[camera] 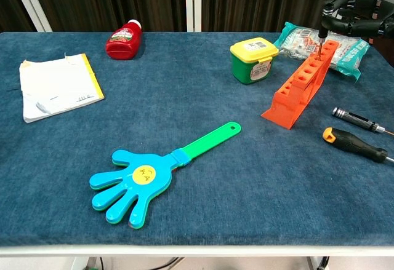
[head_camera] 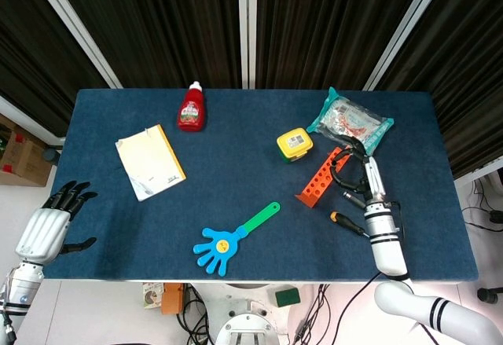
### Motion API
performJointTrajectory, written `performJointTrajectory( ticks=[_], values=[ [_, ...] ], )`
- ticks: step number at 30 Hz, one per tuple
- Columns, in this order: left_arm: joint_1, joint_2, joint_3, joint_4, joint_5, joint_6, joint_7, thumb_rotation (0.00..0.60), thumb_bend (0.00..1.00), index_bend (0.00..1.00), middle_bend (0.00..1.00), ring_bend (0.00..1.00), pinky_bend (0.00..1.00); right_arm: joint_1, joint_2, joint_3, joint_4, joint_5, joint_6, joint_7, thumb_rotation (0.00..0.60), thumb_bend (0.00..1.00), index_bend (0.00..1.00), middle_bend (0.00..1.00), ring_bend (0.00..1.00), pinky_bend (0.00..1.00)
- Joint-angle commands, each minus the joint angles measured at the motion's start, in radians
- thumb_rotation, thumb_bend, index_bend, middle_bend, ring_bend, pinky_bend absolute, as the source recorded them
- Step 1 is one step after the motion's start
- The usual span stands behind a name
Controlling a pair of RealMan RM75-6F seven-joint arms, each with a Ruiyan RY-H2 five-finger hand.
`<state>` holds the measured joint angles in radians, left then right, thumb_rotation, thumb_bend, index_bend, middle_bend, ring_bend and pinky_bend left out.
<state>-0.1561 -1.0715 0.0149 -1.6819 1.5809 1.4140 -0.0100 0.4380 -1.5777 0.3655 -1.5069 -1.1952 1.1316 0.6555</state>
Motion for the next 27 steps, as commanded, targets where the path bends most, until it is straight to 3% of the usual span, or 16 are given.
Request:
performJointTrajectory(
  ticks=[1, 12, 18, 22, 27],
  values=[
    [-0.003, -0.001, 0.0, 0.001, -0.009, -0.011, 0.001, 0.6, 0.0, 0.22, 0.11, 0.04, 0.23, -0.005, 0.011, -0.007, 0.004, -0.029, 0.002, 0.032, 0.6, 0.02, 0.03, 0.03, 0.0, 0.0],
    [-0.008, -0.004, -0.001, -0.004, -0.016, -0.023, 0.014, 0.6, 0.0, 0.22, 0.11, 0.04, 0.23, -0.056, 0.061, -0.02, -0.005, -0.085, 0.074, 0.088, 0.6, 0.01, 0.0, 0.01, 0.0, 0.0],
    [-0.01, -0.006, 0.0, -0.009, -0.013, -0.025, 0.023, 0.6, 0.0, 0.22, 0.11, 0.04, 0.23, -0.097, 0.093, -0.065, 0.021, -0.18, 0.159, 0.088, 0.6, 0.03, 0.0, 0.01, 0.0, 0.0],
    [-0.009, -0.007, 0.0, -0.011, -0.019, -0.026, 0.031, 0.6, 0.0, 0.22, 0.11, 0.04, 0.23, -0.102, 0.104, -0.129, 0.081, -0.286, 0.222, -0.112, 0.6, 0.11, 0.03, 0.03, 0.0, 0.0],
    [-0.009, -0.008, 0.0, -0.012, -0.02, -0.027, 0.033, 0.6, 0.0, 0.22, 0.11, 0.04, 0.23, -0.092, 0.118, -0.174, 0.091, -0.371, 0.265, -0.527, 0.6, 0.17, 0.27, 0.03, 0.0, 0.0]
  ],
)
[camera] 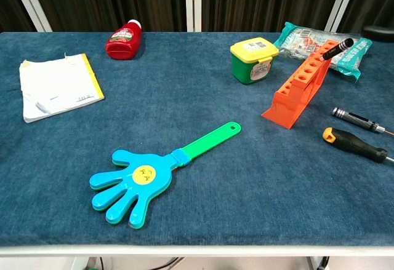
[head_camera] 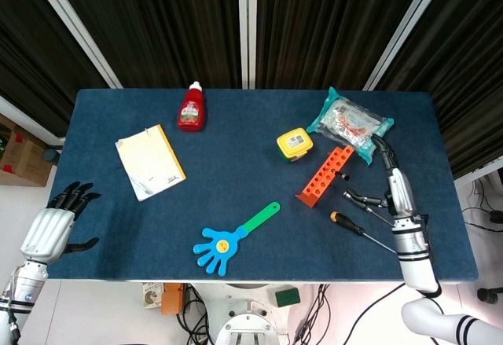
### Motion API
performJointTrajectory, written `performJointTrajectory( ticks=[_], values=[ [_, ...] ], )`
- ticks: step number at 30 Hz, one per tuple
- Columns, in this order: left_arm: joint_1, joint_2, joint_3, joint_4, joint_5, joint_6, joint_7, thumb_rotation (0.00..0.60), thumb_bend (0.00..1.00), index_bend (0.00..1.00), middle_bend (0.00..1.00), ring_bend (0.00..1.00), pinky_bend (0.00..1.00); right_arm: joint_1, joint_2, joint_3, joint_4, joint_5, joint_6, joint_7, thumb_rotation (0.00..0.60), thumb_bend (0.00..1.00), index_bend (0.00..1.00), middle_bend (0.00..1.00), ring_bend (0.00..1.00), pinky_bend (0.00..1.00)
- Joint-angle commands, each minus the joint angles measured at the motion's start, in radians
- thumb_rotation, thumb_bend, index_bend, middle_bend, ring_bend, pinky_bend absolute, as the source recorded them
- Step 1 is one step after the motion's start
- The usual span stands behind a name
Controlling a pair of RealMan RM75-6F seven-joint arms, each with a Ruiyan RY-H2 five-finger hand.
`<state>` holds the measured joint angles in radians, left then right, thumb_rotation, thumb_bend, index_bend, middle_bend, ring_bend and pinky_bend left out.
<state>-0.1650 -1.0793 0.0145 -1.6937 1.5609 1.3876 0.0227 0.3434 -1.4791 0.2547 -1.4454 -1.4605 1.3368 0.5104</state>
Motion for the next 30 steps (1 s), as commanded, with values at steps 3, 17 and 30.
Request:
performJointTrajectory(
  ticks=[3, 17, 30],
  values=[
    [-0.001, 0.0, 0.001, 0.0, 0.0, -0.002, -0.001, 0.6, 0.0, 0.22, 0.11, 0.04, 0.23, 0.011, 0.031, -0.071, -0.021, -0.114, 0.052, -0.608, 0.6, 0.17, 0.29, 0.03, 0.0, 0.0],
    [0.002, 0.006, 0.0, 0.005, 0.002, 0.007, -0.02, 0.6, 0.0, 0.22, 0.11, 0.04, 0.23, 0.087, 0.002, -0.028, -0.112, -0.005, -0.043, -0.956, 0.6, 0.23, 0.38, 0.02, 0.0, 0.0],
    [0.002, 0.007, -0.002, 0.005, 0.0, 0.007, -0.021, 0.6, 0.0, 0.22, 0.11, 0.04, 0.23, 0.109, -0.019, -0.031, -0.094, 0.054, -0.06, -0.98, 0.6, 0.32, 0.46, 0.02, 0.0, 0.0]
  ],
)
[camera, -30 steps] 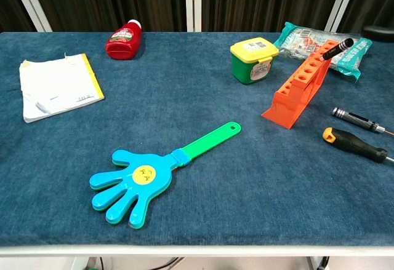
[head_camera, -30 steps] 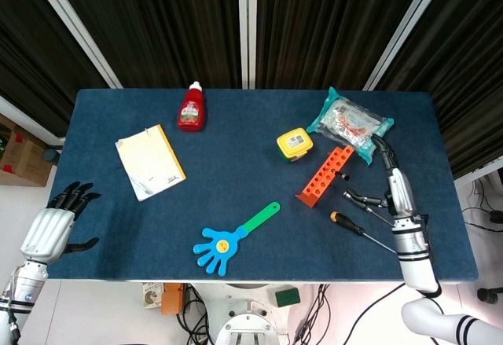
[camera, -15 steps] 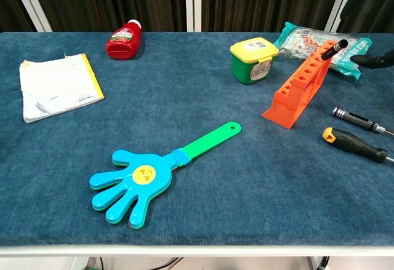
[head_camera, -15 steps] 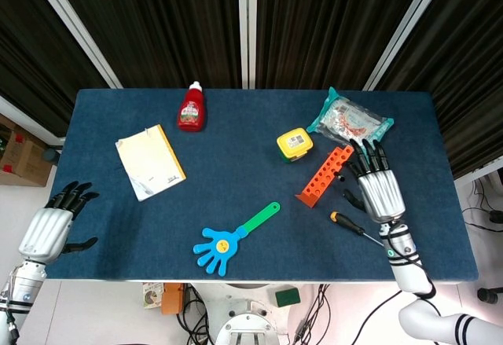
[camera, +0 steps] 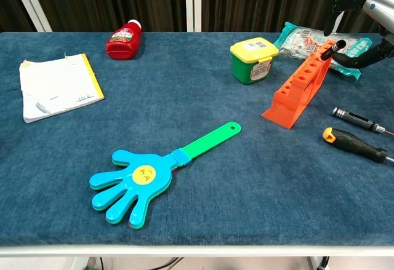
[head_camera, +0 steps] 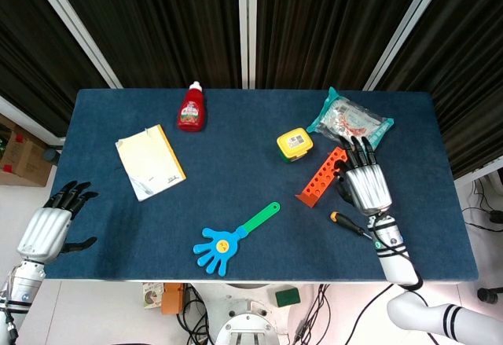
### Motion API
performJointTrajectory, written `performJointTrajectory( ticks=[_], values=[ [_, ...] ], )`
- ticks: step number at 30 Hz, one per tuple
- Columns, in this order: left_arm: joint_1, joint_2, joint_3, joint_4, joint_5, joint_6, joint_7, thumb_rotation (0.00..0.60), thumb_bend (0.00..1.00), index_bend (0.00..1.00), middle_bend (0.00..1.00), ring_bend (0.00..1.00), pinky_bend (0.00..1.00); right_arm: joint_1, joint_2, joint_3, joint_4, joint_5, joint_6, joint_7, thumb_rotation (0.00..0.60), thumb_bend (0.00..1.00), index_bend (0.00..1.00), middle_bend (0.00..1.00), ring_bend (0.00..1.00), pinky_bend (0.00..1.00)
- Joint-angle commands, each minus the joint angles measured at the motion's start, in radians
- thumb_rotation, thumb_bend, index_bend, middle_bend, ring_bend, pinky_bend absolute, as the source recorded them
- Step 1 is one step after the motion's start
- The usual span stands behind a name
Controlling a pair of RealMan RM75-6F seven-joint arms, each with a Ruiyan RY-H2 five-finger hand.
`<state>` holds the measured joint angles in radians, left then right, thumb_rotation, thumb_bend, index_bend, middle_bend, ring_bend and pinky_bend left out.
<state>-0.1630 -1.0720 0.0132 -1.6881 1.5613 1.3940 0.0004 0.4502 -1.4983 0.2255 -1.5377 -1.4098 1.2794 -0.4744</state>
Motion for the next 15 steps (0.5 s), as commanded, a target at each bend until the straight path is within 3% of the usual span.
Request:
performJointTrajectory(
  ticks=[1, 15],
  values=[
    [0.001, 0.0, 0.0, 0.0, 0.0, 0.002, 0.001, 0.6, 0.01, 0.22, 0.11, 0.04, 0.23, 0.003, 0.0, -0.003, -0.002, 0.005, -0.003, 0.008, 0.6, 0.32, 0.46, 0.02, 0.0, 0.0],
    [0.001, 0.0, 0.0, 0.0, 0.001, 0.003, 0.001, 0.6, 0.01, 0.22, 0.11, 0.04, 0.23, 0.004, -0.008, -0.009, 0.019, 0.017, 0.025, 0.027, 0.6, 0.35, 0.53, 0.03, 0.0, 0.0]
  ],
)
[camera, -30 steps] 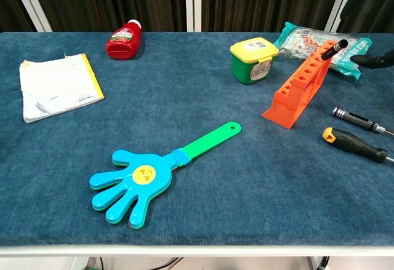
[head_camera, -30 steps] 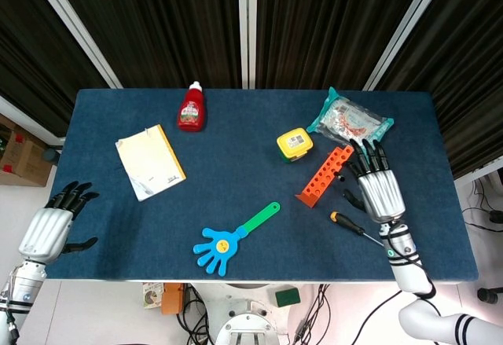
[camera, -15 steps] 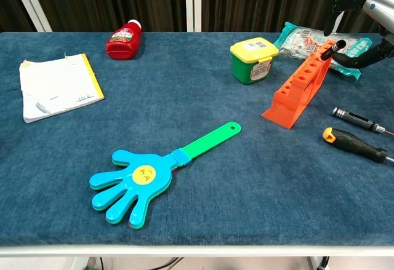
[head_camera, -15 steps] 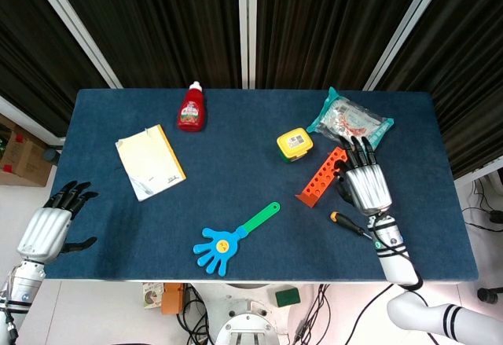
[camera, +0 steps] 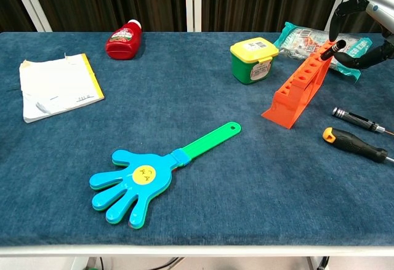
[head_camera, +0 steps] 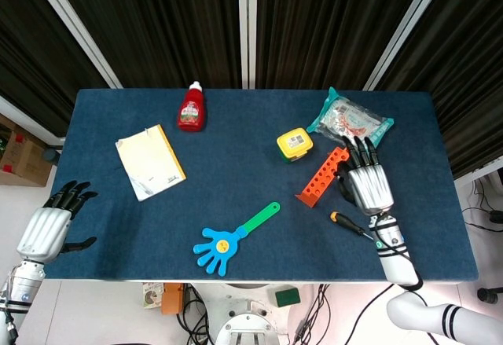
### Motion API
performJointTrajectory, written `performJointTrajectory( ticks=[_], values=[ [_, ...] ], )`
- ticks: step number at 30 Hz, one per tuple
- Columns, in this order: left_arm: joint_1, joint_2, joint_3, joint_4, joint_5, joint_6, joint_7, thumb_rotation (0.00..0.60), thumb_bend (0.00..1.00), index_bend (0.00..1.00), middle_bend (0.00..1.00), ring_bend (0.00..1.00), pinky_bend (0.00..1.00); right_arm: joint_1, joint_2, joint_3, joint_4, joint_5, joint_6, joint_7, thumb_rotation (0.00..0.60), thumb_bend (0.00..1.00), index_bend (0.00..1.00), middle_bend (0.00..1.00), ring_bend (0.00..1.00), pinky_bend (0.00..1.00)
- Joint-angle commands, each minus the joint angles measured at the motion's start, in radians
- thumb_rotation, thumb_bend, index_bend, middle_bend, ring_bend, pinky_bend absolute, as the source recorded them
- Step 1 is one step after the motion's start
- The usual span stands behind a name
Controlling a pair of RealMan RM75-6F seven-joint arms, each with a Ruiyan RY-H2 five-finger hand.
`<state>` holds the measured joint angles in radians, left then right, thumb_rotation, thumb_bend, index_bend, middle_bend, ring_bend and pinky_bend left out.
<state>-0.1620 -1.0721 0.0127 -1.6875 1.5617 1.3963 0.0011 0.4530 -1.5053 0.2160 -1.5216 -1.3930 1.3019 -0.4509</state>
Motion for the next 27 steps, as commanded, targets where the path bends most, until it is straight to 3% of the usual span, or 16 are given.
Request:
performJointTrajectory(
  ticks=[1, 12, 27],
  values=[
    [0.001, 0.0, 0.0, 0.0, 0.0, 0.001, 0.0, 0.6, 0.01, 0.22, 0.11, 0.04, 0.23, 0.002, -0.002, 0.001, 0.004, 0.0, 0.005, 0.004, 0.6, 0.35, 0.54, 0.04, 0.0, 0.0],
    [0.0, 0.0, -0.001, 0.001, -0.003, -0.001, 0.0, 0.6, 0.01, 0.22, 0.11, 0.04, 0.23, 0.006, -0.007, 0.012, 0.009, 0.029, 0.007, 0.035, 0.6, 0.37, 0.61, 0.04, 0.0, 0.0],
    [-0.005, -0.004, -0.001, 0.0, -0.011, -0.015, 0.01, 0.6, 0.01, 0.22, 0.11, 0.04, 0.23, 0.014, 0.057, 0.066, -0.097, 0.208, -0.093, 0.138, 0.6, 0.37, 0.61, 0.04, 0.0, 0.0]
  ],
)
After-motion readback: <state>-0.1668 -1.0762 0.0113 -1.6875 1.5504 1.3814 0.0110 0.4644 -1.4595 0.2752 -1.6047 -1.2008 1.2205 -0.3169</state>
